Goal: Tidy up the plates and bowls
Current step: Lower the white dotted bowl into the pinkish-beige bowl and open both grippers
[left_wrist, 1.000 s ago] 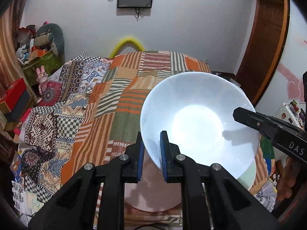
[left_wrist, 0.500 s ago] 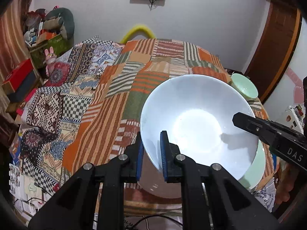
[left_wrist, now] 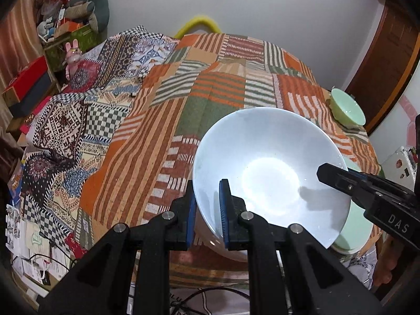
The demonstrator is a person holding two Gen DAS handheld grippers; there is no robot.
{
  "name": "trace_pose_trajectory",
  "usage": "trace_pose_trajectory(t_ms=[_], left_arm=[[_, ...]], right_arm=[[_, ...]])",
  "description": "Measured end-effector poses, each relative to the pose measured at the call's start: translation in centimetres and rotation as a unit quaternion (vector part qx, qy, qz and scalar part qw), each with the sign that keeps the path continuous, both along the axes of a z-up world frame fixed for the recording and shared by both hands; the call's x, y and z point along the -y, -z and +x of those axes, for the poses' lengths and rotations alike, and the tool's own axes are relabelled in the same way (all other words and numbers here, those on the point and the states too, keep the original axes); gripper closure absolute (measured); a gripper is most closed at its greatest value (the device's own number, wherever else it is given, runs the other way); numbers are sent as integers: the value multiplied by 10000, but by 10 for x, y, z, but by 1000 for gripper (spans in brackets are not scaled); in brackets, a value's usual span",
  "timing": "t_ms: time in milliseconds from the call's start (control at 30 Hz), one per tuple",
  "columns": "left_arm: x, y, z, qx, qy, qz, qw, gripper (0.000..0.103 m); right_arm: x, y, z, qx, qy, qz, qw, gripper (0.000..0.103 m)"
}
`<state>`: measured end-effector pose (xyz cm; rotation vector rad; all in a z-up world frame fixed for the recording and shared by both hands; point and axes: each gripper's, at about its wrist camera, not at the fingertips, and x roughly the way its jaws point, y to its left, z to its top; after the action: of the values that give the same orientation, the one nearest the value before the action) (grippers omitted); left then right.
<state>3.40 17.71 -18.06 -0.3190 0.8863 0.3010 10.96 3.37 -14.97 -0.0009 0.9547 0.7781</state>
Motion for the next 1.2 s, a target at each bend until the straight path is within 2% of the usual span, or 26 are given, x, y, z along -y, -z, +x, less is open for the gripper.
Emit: trace_pose_trajectory(t_ms=[533, 800, 967, 1200], left_arm=[[-5, 36, 6, -420, -35, -144, 9990, 89], [-8, 39, 9, -422, -43, -27, 9991, 89], [-10, 44, 12, -454, -76, 193, 9988, 89], [-12, 46, 12, -468, -107, 237, 9986, 88]], right_arm=[[-6, 22, 1, -252, -35, -218, 9994, 84], [-9, 30, 4, -350, -86, -296, 9989, 84], [-12, 39, 5, -513, -152, -374, 9979, 84], [-14, 37, 4, -415, -219, -409, 9981, 84]])
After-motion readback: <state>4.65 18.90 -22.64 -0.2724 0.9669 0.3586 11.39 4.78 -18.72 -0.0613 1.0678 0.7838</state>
